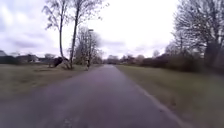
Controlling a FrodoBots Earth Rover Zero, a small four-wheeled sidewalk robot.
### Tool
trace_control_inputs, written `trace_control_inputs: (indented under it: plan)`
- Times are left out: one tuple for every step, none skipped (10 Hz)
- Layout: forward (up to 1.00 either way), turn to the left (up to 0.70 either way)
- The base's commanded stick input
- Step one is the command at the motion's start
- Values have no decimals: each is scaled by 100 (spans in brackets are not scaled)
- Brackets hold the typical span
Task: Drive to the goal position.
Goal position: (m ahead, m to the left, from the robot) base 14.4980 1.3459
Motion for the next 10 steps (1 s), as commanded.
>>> trace_control_inputs:
  plan:
    - [100,0]
    - [100,0]
    - [100,0]
    - [100,0]
    - [100,0]
    - [100,0]
    - [100,0]
    - [100,0]
    - [100,0]
    - [100,0]
